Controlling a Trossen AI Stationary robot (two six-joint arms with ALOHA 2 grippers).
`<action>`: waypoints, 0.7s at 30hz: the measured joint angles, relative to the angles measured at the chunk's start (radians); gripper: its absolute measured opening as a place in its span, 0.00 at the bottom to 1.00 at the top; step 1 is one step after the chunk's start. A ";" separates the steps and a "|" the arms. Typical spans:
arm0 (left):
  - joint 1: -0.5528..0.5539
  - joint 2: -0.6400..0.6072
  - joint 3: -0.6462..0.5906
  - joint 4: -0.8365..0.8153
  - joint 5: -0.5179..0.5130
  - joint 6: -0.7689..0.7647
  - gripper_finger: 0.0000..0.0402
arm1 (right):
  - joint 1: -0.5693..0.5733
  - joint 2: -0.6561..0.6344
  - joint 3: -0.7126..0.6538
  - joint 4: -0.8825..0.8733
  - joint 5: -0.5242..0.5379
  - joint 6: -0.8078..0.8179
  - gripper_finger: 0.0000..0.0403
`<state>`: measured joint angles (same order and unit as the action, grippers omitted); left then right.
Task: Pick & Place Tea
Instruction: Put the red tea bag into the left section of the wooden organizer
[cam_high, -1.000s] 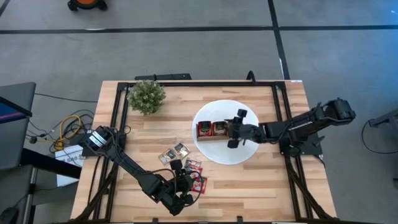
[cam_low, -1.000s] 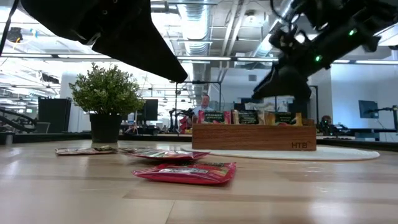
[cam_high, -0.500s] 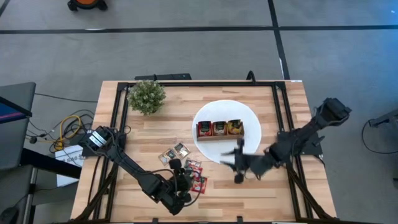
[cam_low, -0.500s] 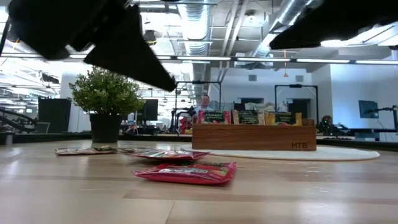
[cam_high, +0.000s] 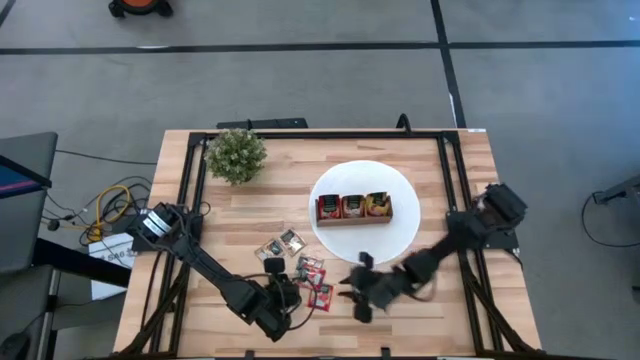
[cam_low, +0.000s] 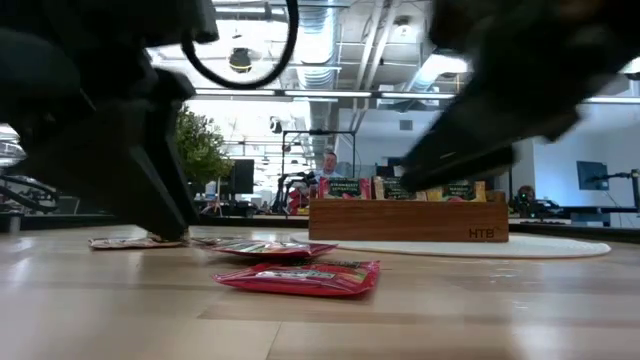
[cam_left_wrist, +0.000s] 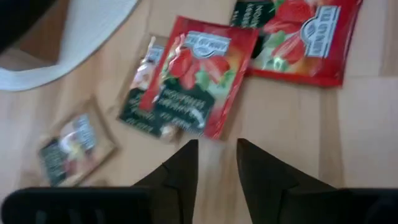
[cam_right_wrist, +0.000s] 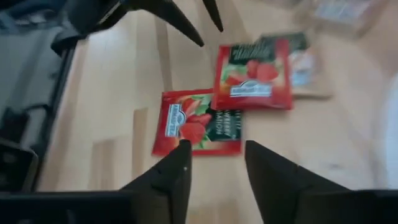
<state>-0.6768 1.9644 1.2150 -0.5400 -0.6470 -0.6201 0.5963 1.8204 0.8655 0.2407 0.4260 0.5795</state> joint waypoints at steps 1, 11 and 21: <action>0.006 0.000 -0.018 0.041 0.003 0.012 0.24 | -0.036 0.013 0.013 0.000 -0.079 0.030 0.36; 0.052 0.000 -0.113 0.227 -0.016 0.080 0.09 | -0.303 0.127 0.088 0.002 -0.483 0.187 0.61; 0.069 0.000 -0.121 0.289 -0.085 0.072 0.08 | -0.310 0.161 0.109 0.022 -0.528 0.185 0.42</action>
<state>-0.6083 1.9648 1.0943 -0.2507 -0.7319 -0.5476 0.2861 1.9812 0.9749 0.2623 -0.1023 0.7648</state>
